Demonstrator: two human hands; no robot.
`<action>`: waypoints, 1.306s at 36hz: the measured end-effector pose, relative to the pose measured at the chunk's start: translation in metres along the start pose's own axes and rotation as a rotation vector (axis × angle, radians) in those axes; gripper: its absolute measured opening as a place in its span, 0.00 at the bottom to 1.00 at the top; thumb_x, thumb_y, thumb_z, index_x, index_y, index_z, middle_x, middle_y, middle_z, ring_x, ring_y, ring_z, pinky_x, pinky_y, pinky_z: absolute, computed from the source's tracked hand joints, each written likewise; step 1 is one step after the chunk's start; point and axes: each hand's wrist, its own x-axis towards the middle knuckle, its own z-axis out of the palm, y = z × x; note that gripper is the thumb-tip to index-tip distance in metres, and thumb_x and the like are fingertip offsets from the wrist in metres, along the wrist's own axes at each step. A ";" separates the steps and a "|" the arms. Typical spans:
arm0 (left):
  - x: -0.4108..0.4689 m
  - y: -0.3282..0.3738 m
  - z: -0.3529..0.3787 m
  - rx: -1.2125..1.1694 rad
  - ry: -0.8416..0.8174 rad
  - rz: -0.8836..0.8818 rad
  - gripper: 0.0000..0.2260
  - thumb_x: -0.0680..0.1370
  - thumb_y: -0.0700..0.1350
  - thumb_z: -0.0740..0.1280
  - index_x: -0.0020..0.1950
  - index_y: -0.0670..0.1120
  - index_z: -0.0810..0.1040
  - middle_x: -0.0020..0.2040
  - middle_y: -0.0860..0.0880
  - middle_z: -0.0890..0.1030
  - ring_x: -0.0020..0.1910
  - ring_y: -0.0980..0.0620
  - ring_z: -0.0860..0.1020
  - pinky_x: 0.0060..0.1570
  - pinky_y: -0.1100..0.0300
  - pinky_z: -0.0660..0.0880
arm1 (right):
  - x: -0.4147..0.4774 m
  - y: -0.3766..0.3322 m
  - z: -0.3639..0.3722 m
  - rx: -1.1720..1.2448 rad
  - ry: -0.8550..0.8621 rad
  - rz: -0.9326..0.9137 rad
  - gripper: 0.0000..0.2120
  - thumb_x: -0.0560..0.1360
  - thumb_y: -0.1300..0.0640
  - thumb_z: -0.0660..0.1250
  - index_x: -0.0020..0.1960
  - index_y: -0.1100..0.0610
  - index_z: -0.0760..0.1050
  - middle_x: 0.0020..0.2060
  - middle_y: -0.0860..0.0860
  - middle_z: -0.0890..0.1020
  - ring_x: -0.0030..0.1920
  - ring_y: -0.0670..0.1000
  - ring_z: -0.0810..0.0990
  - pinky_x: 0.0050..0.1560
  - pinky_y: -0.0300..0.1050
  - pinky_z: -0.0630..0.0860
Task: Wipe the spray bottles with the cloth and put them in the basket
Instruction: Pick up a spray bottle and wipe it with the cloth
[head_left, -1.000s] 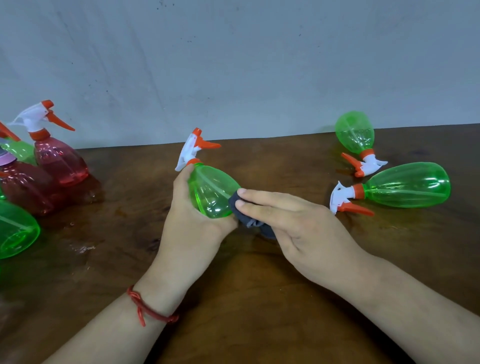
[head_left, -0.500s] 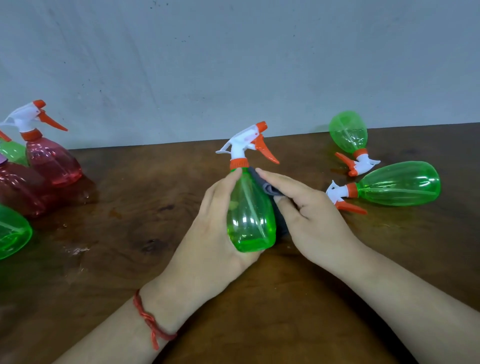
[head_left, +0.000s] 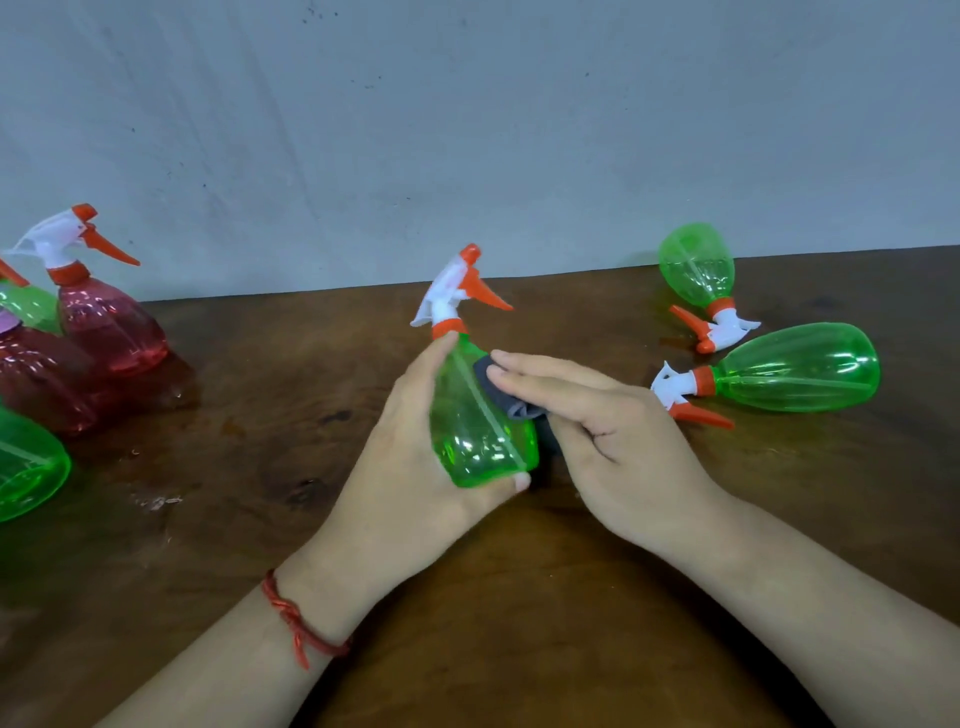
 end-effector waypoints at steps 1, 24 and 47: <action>0.001 0.000 -0.001 -0.037 0.033 -0.034 0.54 0.66 0.49 0.88 0.84 0.57 0.60 0.75 0.60 0.73 0.75 0.57 0.74 0.73 0.55 0.75 | -0.001 -0.002 0.000 -0.029 -0.022 -0.022 0.27 0.81 0.74 0.59 0.73 0.53 0.79 0.73 0.44 0.77 0.75 0.42 0.73 0.76 0.41 0.70; -0.011 0.019 -0.002 -0.163 -0.163 0.047 0.52 0.69 0.37 0.85 0.83 0.57 0.58 0.71 0.61 0.75 0.70 0.54 0.79 0.63 0.66 0.77 | 0.009 0.001 -0.014 0.448 0.103 0.274 0.23 0.82 0.75 0.59 0.67 0.57 0.83 0.64 0.46 0.85 0.70 0.45 0.79 0.76 0.48 0.71; 0.001 0.004 -0.002 -0.123 0.165 -0.094 0.51 0.64 0.48 0.88 0.80 0.58 0.63 0.68 0.59 0.78 0.65 0.60 0.80 0.59 0.73 0.76 | -0.005 -0.006 -0.002 -0.035 -0.049 -0.069 0.24 0.82 0.71 0.59 0.71 0.53 0.81 0.73 0.46 0.78 0.74 0.44 0.75 0.74 0.47 0.74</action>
